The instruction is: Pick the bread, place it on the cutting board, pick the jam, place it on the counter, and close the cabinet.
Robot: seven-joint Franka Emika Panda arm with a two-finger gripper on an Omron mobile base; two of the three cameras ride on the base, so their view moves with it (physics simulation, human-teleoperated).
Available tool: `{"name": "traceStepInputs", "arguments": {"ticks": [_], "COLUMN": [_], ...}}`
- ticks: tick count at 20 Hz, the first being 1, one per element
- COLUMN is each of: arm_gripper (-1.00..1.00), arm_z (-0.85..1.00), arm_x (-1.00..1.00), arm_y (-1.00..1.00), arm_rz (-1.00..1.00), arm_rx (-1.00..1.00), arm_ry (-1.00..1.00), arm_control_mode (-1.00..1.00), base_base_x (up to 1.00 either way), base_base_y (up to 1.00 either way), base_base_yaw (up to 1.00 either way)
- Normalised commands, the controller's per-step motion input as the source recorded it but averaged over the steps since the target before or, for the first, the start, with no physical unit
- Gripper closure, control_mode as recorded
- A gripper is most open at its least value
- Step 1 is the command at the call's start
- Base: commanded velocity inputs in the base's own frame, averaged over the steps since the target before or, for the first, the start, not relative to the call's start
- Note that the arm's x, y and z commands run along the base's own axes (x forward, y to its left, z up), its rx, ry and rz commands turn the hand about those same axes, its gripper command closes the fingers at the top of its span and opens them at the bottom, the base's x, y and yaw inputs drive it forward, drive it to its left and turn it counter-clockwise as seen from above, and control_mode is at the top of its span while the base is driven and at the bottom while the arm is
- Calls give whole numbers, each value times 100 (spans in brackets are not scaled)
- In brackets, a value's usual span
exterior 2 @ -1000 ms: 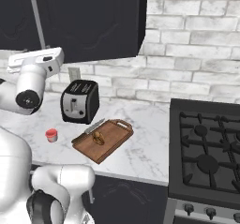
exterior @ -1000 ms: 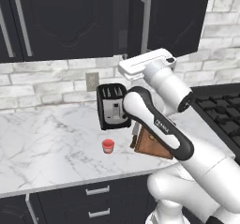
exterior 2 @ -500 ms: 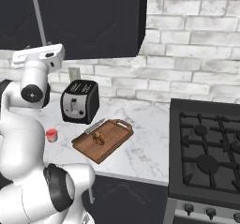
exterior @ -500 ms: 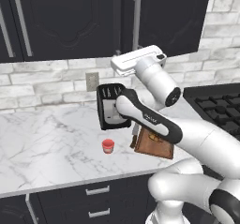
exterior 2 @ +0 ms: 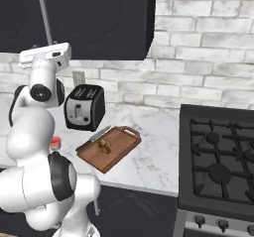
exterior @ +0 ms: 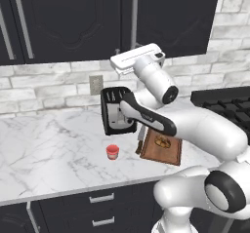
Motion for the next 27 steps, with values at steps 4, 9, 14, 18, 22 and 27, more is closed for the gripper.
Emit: {"name": "traceStepInputs", "arguments": {"ticks": [4, 9, 14, 18, 22, 27], "arm_gripper": [-100, -100, -100, -100, -100, -100], "arm_z": [2, 1, 0, 0, 0, 0], "arm_x": [32, 28, 32, 31, 29, 30], "arm_y": [11, 9, 10, 9, 8, 10], "arm_rz": [-2, -1, -1, -1, -1, -1], "arm_rx": [0, 0, 0, 0, 0, 0], "arm_ry": [0, 0, 0, 0, 0, 0], "arm_control_mode": [-100, -100, -100, -100, -100, -100], "base_base_x": [0, 0, 0, 0, 0, 0], "base_base_y": [0, 0, 0, 0, 0, 0], "base_base_yaw": [0, 0, 0, 0, 0, 0]}}
